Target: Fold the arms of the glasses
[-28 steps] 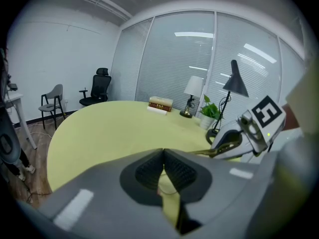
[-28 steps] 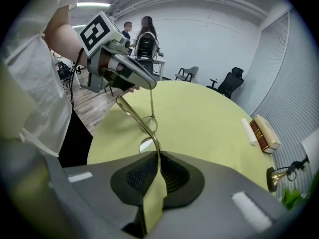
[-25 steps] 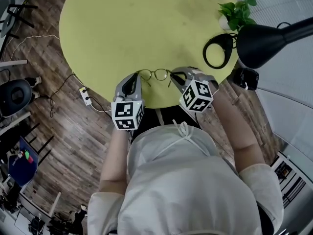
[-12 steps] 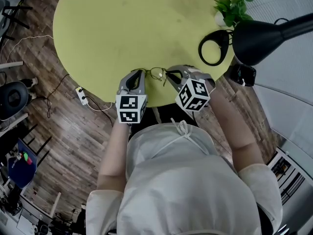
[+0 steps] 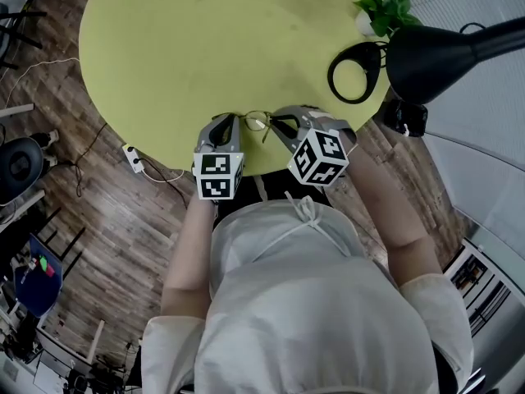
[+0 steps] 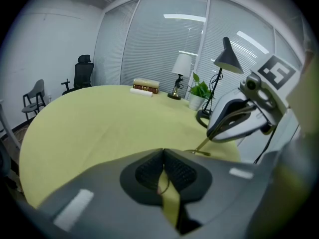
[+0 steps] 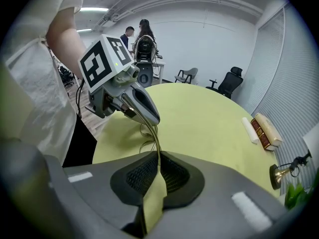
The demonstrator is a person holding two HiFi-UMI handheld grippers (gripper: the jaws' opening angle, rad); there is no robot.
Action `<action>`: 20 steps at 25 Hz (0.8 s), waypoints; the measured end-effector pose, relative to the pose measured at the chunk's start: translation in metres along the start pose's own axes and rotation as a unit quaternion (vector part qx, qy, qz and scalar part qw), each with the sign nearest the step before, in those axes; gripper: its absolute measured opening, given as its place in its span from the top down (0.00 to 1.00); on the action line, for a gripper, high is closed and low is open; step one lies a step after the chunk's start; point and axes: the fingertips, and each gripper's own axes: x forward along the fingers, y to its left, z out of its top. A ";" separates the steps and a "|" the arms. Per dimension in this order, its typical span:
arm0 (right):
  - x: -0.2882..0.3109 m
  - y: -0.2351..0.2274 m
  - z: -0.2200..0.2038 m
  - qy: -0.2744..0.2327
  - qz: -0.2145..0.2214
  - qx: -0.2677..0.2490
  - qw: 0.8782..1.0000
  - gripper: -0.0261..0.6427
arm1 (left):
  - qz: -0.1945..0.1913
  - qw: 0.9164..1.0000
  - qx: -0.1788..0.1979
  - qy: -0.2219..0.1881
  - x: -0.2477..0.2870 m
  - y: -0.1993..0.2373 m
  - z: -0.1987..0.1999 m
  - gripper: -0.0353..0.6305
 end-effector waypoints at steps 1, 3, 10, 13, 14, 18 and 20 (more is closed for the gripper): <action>0.000 0.000 0.000 0.000 0.001 0.000 1.000 0.94 | 0.001 1.000 0.000 0.002 0.002 0.000 -0.001 0.94; 0.000 0.001 0.000 -0.001 0.002 0.001 1.000 0.94 | 0.002 1.000 0.001 0.006 0.005 0.000 -0.003 0.94; 0.000 0.003 -0.003 0.001 0.008 0.000 1.000 0.94 | 0.002 1.000 0.003 0.017 0.013 -0.003 -0.009 0.94; 0.000 0.005 -0.003 0.001 0.008 -0.002 1.000 0.94 | 0.003 1.000 0.004 0.017 0.012 -0.003 -0.008 0.94; 0.000 0.005 -0.003 0.002 0.008 -0.004 1.000 0.94 | 0.003 1.000 0.004 0.017 0.011 -0.003 -0.008 0.94; 0.000 0.006 -0.005 0.006 0.008 -0.008 1.000 0.94 | 0.004 1.000 0.004 0.010 0.002 -0.003 -0.003 0.94; 0.000 0.006 -0.005 0.007 0.007 -0.011 1.000 0.94 | 0.006 1.000 0.000 0.003 -0.006 -0.001 -0.001 0.94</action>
